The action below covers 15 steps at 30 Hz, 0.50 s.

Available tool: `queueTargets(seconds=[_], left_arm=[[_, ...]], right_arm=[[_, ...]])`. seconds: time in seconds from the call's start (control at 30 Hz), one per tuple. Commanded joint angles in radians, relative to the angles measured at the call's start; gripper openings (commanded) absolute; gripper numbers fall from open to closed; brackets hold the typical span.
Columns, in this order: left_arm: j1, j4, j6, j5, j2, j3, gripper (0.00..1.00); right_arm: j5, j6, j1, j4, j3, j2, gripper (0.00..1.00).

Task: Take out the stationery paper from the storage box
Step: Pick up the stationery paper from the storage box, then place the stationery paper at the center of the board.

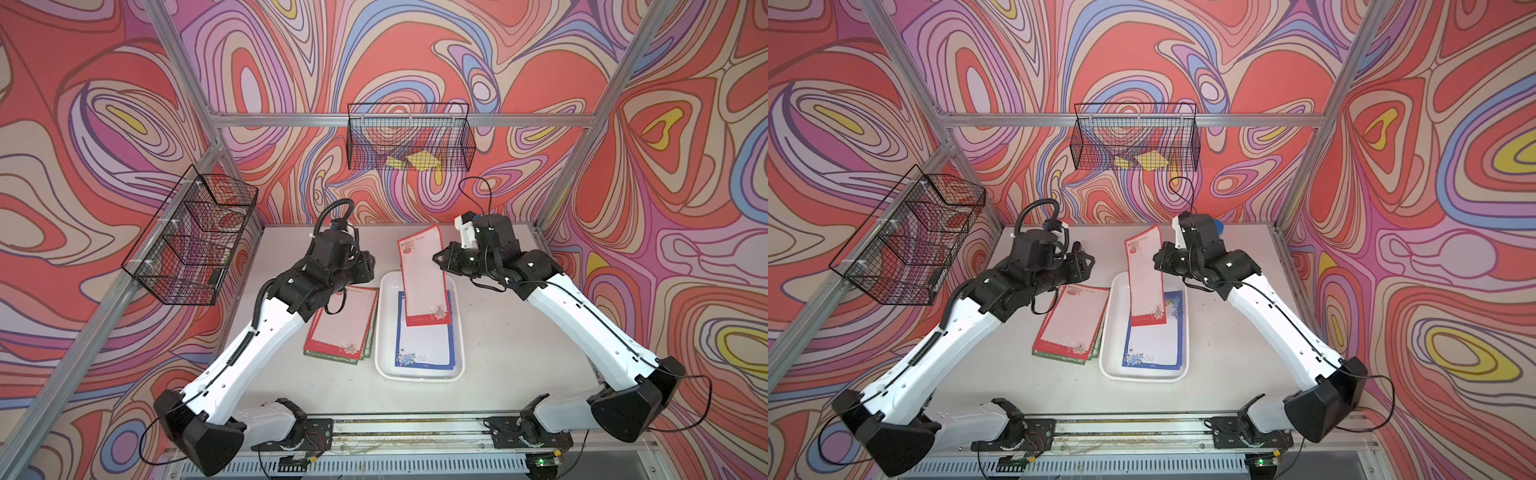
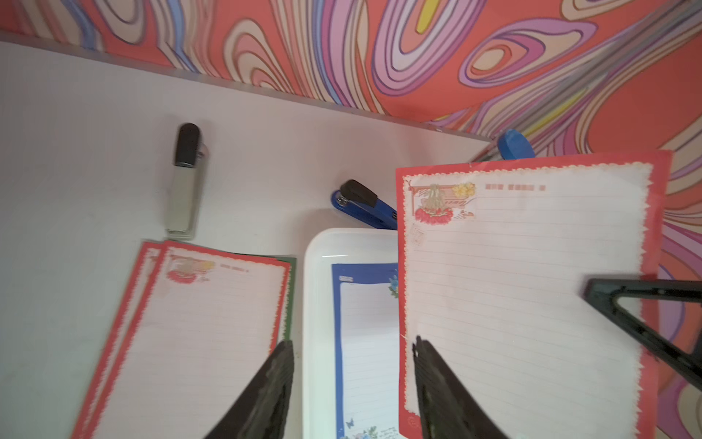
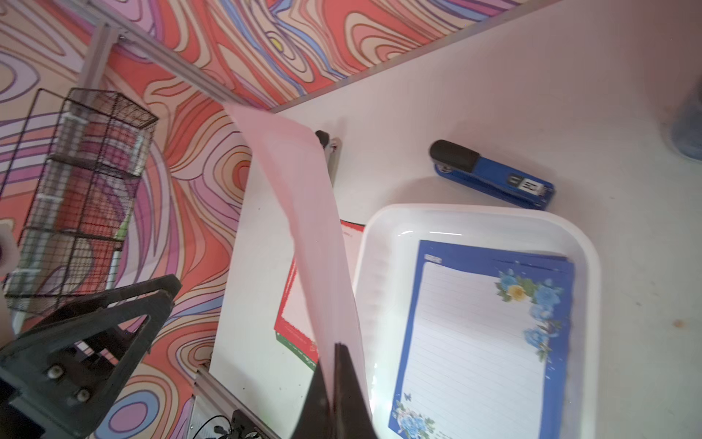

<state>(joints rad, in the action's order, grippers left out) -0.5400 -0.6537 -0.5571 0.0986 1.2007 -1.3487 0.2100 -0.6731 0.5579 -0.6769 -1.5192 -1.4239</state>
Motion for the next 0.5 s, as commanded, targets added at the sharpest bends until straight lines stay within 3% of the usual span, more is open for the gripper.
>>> queueTargets(seconds=[0.0, 0.23, 0.47], left_arm=[[0.011, -0.153, 0.089, 0.185, -0.078, 0.033, 0.55], [0.012, -0.244, 0.138, 0.356, -0.257, 0.053, 0.54], [0.012, -0.298, 0.168, 0.401, -0.340, 0.040, 0.54]], right_arm=[[0.026, -0.038, 0.071, 0.130, -0.036, -0.065, 0.00], [0.007, -0.229, 0.185, 0.447, -0.001, -0.193, 0.00], [-0.101, -0.485, 0.295, 0.688, 0.025, -0.402, 0.00]])
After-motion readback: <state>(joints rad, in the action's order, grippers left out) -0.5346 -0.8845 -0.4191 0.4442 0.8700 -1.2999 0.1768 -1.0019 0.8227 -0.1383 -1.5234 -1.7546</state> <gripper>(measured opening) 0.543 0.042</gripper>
